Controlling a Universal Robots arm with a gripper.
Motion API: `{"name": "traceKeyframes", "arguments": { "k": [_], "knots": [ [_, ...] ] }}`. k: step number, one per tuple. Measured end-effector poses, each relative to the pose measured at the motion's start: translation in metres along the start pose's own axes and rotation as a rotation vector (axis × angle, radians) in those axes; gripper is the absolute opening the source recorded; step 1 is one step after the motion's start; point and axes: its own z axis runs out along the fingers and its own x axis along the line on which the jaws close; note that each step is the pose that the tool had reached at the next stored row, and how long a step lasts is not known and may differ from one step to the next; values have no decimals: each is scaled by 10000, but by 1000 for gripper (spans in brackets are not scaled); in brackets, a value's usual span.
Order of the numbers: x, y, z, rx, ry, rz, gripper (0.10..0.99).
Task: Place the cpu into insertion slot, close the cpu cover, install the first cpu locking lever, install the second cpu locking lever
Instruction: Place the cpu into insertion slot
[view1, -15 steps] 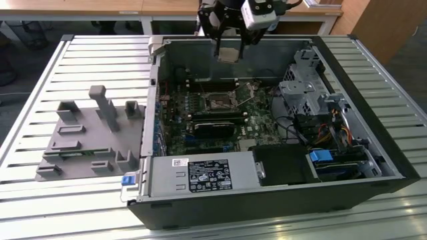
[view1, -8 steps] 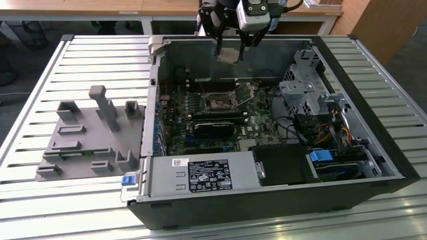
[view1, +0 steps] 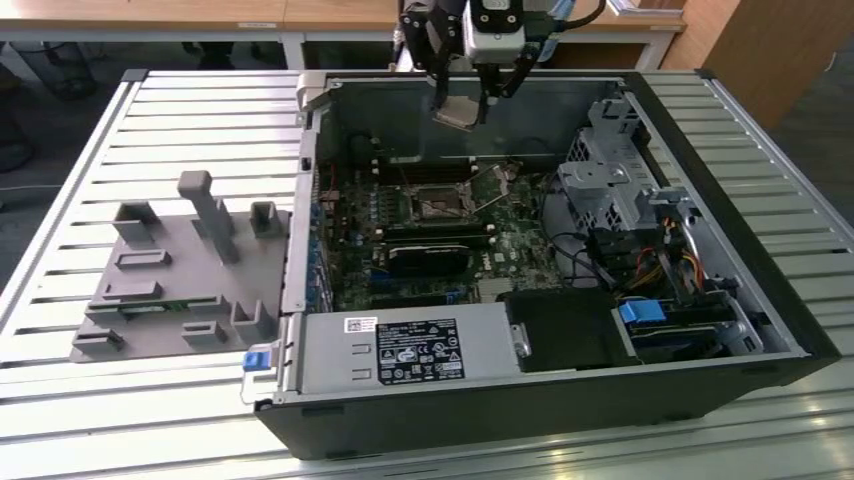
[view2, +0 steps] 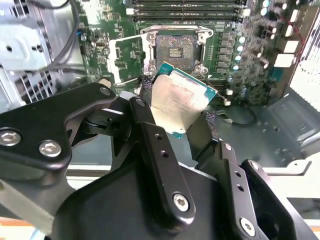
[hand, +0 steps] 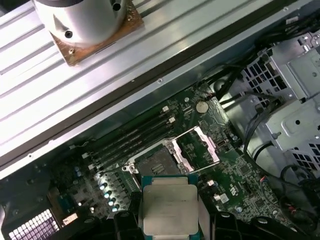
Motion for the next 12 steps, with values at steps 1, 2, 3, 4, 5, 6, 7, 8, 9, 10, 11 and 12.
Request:
{"name": "traceKeyframes", "arguments": {
  "k": [1,2,3,4,5,6,7,8,9,10,11,12],
  "knots": [
    [0,0,2,-4,-16,181,529],
    [0,0,3,-8,-32,359,529],
    [0,-1,5,-12,-48,538,529],
    [0,-1,5,-14,-64,717,529],
    [0,-1,6,-17,-81,897,529],
    [0,-1,8,-21,-97,1082,529],
    [0,-1,9,-25,-113,1259,529],
    [0,-1,10,-28,-129,1442,529],
    [0,-1,11,-30,-145,1603,529],
    [0,-1,12,-32,-157,1744,529],
    [0,-1,13,-35,-171,1890,529],
    [0,-1,14,-38,-184,2038,529]
  ]
}}
